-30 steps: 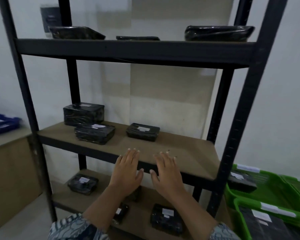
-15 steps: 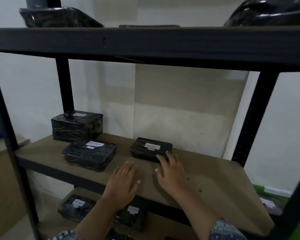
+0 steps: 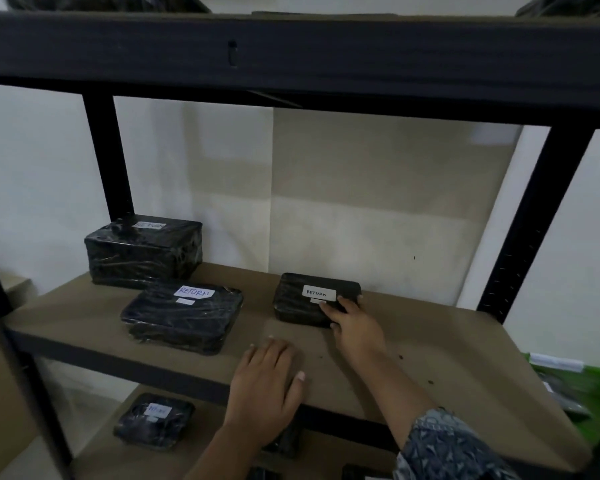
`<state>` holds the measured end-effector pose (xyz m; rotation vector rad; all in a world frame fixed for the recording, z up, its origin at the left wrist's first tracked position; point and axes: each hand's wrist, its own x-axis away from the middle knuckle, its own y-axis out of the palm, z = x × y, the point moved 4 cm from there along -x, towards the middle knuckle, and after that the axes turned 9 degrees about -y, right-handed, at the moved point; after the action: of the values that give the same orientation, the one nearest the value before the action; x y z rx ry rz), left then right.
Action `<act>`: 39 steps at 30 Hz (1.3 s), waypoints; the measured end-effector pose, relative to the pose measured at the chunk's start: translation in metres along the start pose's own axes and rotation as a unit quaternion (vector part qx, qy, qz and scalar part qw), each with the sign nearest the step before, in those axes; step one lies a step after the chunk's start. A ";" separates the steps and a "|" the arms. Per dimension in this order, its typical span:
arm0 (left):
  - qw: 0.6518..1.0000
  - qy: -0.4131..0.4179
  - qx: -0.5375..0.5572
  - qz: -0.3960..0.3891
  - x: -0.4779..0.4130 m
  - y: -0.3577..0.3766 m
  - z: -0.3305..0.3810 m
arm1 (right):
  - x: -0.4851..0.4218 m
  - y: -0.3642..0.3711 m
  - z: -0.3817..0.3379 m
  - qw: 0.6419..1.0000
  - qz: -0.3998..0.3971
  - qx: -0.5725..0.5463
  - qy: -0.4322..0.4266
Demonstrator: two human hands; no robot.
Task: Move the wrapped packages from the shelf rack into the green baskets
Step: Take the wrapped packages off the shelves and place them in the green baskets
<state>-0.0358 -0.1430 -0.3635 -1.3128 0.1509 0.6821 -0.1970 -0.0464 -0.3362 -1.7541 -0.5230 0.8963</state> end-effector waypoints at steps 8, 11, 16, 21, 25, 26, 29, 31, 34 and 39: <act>1.000 0.006 0.012 0.008 0.001 0.003 -0.001 | 0.040 -0.020 0.000 0.995 0.098 -0.018 -0.010; 1.000 -0.001 0.012 0.005 0.001 0.004 -0.002 | 0.053 -0.018 0.007 0.991 0.134 -0.005 -0.023; 1.000 0.002 0.021 0.006 0.002 0.005 -0.003 | 0.083 -0.022 0.014 0.987 0.161 -0.004 -0.009; 1.000 0.004 0.021 0.007 0.002 0.004 -0.003 | 0.111 -0.036 0.011 0.979 0.204 0.016 -0.021; 1.000 0.017 0.020 -0.008 0.001 0.002 -0.001 | 0.133 -0.042 0.012 0.974 0.225 0.023 -0.017; 1.000 0.022 0.017 -0.013 0.000 0.002 0.000 | 0.139 -0.044 0.012 0.972 0.234 0.022 -0.016; 0.999 0.045 0.013 -0.022 0.006 -0.001 0.004 | 0.161 -0.047 0.014 0.964 0.264 0.016 -0.015; 0.998 0.059 0.019 -0.023 0.016 -0.003 0.009 | 0.178 -0.050 0.015 0.960 0.278 0.018 -0.016; 0.996 0.076 0.025 -0.030 0.037 -0.004 0.020 | 0.204 -0.057 0.011 0.959 0.282 0.026 -0.009; 0.989 0.133 0.030 -0.049 0.075 -0.004 0.048 | 0.252 -0.064 0.005 0.950 0.308 0.049 0.008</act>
<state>0.0133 -0.0704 -0.3827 -1.3404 0.3177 0.4141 -0.0394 0.1592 -0.3578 -1.8571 0.1019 1.3087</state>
